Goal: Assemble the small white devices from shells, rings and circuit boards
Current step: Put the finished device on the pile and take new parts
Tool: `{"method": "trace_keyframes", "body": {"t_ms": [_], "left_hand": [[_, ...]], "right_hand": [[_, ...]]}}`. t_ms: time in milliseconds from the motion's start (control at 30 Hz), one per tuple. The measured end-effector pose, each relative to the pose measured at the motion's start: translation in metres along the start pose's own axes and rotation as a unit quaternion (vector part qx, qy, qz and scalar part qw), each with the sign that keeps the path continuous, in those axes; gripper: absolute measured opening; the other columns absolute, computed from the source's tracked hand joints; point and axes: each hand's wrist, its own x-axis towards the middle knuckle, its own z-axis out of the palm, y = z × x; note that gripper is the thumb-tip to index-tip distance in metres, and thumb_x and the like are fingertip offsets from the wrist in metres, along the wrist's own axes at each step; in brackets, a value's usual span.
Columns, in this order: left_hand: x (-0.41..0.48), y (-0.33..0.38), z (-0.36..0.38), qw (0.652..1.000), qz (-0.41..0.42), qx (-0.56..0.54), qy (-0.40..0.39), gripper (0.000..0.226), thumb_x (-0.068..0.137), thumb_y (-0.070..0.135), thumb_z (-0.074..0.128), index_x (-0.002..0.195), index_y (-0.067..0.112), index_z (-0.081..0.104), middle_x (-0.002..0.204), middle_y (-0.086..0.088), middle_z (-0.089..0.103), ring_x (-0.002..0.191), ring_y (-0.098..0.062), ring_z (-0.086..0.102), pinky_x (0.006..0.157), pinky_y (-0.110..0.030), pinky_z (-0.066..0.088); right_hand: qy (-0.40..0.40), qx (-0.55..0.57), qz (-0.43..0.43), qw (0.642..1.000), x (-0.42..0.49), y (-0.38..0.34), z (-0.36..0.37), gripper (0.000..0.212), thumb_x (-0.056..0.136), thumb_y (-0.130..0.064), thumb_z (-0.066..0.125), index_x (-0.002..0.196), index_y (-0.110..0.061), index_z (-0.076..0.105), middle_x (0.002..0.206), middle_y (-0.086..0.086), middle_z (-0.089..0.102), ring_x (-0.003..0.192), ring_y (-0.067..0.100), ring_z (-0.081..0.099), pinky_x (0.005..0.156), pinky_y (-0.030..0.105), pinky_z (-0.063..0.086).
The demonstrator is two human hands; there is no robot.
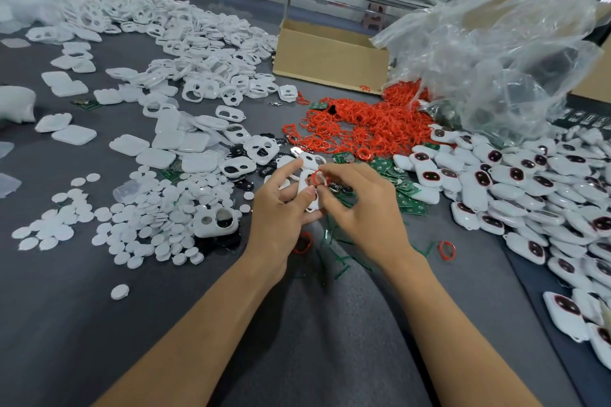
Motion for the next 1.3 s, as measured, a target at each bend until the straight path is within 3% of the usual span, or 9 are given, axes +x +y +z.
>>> {"method": "trace_keyframes", "body": {"t_ms": [67,200,433,667,833,967,1133,1300], "left_hand": [[0.000,0.000,0.001,1.000,-0.005,0.009,-0.009,0.031,0.096,-0.003,0.054,0.122,0.010,0.062,0.091,0.000,0.077,0.089,-0.010,0.072,0.067,-0.020,0.056],[-0.002,-0.001,0.001,0.999,0.002,0.022,-0.032,0.026,0.096,-0.001,0.053,0.099,0.018,0.070,0.092,0.001,0.077,0.092,-0.011,0.072,0.069,-0.019,0.056],[0.003,-0.001,-0.001,0.998,-0.042,-0.023,-0.043,0.021,0.096,0.001,0.053,0.103,0.008,0.071,0.089,-0.004,0.075,0.085,-0.013,0.070,0.075,-0.031,0.059],[0.004,-0.003,0.000,0.996,-0.062,-0.065,-0.022,0.020,0.099,0.010,0.052,0.096,0.004,0.070,0.087,-0.008,0.074,0.080,-0.015,0.072,0.067,-0.029,0.060],[0.004,-0.004,-0.003,0.996,-0.059,-0.059,-0.024,0.019,0.097,0.010,0.054,0.099,0.001,0.070,0.091,-0.012,0.073,0.084,-0.018,0.071,0.075,-0.035,0.061],[0.003,-0.001,-0.007,0.992,-0.081,-0.092,-0.033,0.016,0.093,0.009,0.058,0.099,0.002,0.071,0.091,-0.014,0.074,0.083,-0.020,0.071,0.074,-0.038,0.061],[0.004,0.002,-0.012,0.985,-0.102,-0.130,-0.050,0.022,0.073,0.014,0.067,0.090,0.004,0.077,0.098,-0.021,0.068,0.088,-0.025,0.068,0.070,-0.037,0.060],[0.004,0.000,-0.010,0.990,-0.080,-0.105,-0.045,0.019,0.087,0.009,0.061,0.080,0.009,0.079,0.089,-0.013,0.074,0.077,-0.019,0.072,0.065,-0.035,0.061]], "right_hand": [[0.001,-0.008,-0.008,1.000,0.000,0.001,0.000,0.022,0.084,-0.011,0.071,0.105,-0.006,0.071,0.099,0.005,0.070,0.092,0.023,0.064,0.082,0.036,0.051],[-0.009,-0.013,-0.017,1.000,0.001,0.002,0.000,0.023,0.083,-0.009,0.071,0.106,-0.006,0.071,0.103,0.006,0.070,0.096,0.023,0.064,0.084,0.036,0.051],[-0.012,0.009,-0.021,1.000,0.002,0.002,-0.003,0.021,0.084,-0.004,0.067,0.105,-0.003,0.071,0.102,0.008,0.070,0.095,0.024,0.065,0.086,0.036,0.052],[-0.004,0.025,0.005,1.000,0.003,-0.001,-0.004,0.023,0.079,0.005,0.067,0.099,-0.006,0.073,0.099,0.003,0.071,0.093,0.019,0.064,0.087,0.022,0.047],[0.004,0.084,0.051,0.995,0.006,-0.002,-0.004,0.023,0.073,0.007,0.072,0.092,-0.007,0.075,0.093,0.002,0.072,0.088,0.012,0.064,0.084,0.016,0.047],[-0.007,0.181,0.112,0.977,0.006,-0.002,-0.002,0.024,0.072,0.008,0.074,0.092,-0.005,0.076,0.092,-0.001,0.069,0.089,0.005,0.064,0.085,0.018,0.049],[-0.006,0.237,0.108,0.965,0.005,0.000,-0.002,0.023,0.071,0.009,0.075,0.092,-0.002,0.075,0.095,0.005,0.070,0.090,0.010,0.066,0.084,0.020,0.049],[-0.006,0.226,0.105,0.968,0.004,0.001,-0.002,0.023,0.071,0.005,0.077,0.091,-0.007,0.075,0.095,0.004,0.070,0.094,0.020,0.066,0.087,0.033,0.051]]}}
